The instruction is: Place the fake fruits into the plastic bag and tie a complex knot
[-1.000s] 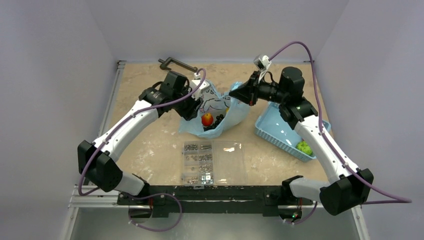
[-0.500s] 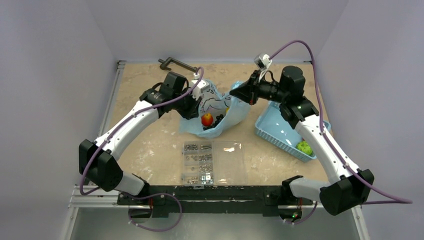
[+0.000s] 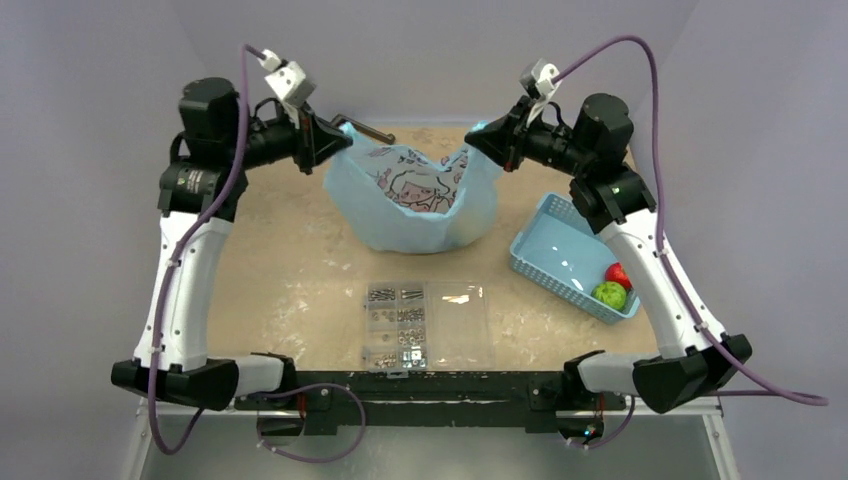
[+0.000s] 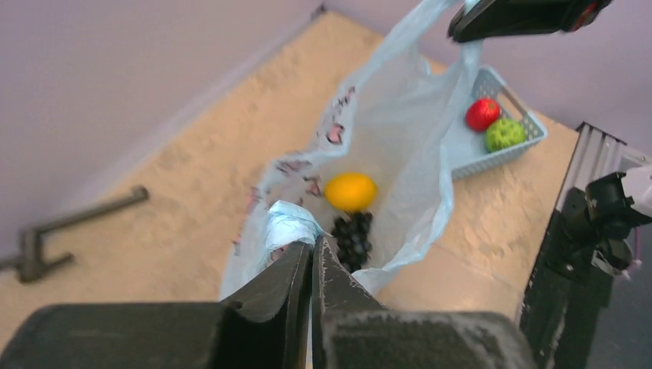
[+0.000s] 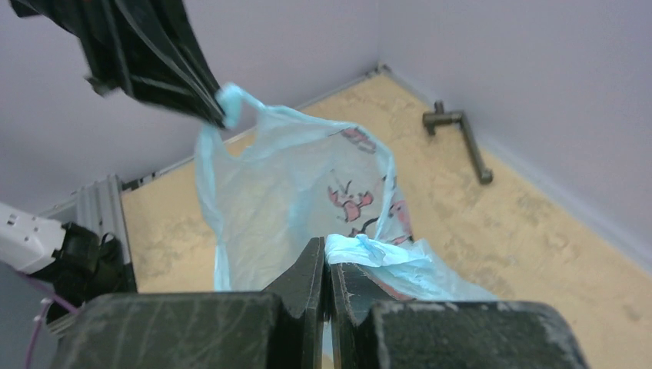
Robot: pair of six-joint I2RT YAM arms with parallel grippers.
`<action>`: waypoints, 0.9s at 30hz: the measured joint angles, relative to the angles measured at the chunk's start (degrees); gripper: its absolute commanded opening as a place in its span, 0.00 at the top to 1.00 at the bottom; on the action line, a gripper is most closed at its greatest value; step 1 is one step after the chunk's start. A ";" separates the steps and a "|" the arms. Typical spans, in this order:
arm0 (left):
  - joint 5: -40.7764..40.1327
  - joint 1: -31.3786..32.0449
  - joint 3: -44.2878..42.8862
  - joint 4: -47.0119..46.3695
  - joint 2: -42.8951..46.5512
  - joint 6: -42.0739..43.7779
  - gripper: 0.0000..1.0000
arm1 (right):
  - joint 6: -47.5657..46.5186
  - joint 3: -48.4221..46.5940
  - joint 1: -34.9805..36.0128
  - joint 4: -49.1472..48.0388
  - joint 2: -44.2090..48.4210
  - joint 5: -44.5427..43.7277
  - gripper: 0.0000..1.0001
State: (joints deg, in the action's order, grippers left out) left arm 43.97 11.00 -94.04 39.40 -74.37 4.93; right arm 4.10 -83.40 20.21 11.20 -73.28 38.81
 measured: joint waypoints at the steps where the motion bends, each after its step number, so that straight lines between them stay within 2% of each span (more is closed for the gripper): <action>1: 1.97 -1.81 -3.06 -0.85 0.17 -0.02 1.00 | -0.26 -1.84 0.00 0.15 -0.61 -0.39 1.00; 5: 8.46 -4.44 -6.19 -4.22 2.10 -1.11 1.00 | -0.81 -4.33 -0.02 -0.09 -0.17 -2.21 1.00; 11: 11.69 -10.05 6.58 -9.68 4.72 -4.79 1.00 | -3.48 1.81 0.02 -0.55 3.37 -5.70 1.00; 16: 8.13 -16.44 12.57 -9.05 -1.42 -5.86 1.00 | -6.01 8.15 0.02 0.66 2.82 -6.08 1.00; 17: 8.07 -17.16 12.57 -8.59 -2.67 -5.84 0.93 | -6.27 8.31 0.02 1.03 2.25 -5.81 1.00; 18: 8.28 -17.88 12.48 -7.96 -3.74 -5.55 0.80 | -6.38 8.31 0.02 0.98 1.81 -5.62 1.00; 20: 9.46 -18.56 11.32 -5.84 -5.14 -4.31 0.45 | -6.67 8.17 0.02 0.61 1.16 -4.35 1.00; 22: 10.97 -18.58 8.48 -3.43 -5.55 -2.91 0.23 | -6.73 7.52 0.04 0.07 0.74 -2.67 1.00; 25: 11.76 -18.47 0.57 -1.90 -5.55 -1.40 0.06 | -7.04 5.99 0.39 -1.66 0.35 -0.22 1.00; 27: 12.00 -18.49 -3.85 -3.08 -5.29 -0.72 0.00 | -7.89 5.27 0.96 -2.71 0.37 1.03 1.00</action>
State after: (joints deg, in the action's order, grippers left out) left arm 55.96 -7.49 -97.89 36.32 -79.66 4.21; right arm -3.79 -78.13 21.17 8.49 -72.90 39.83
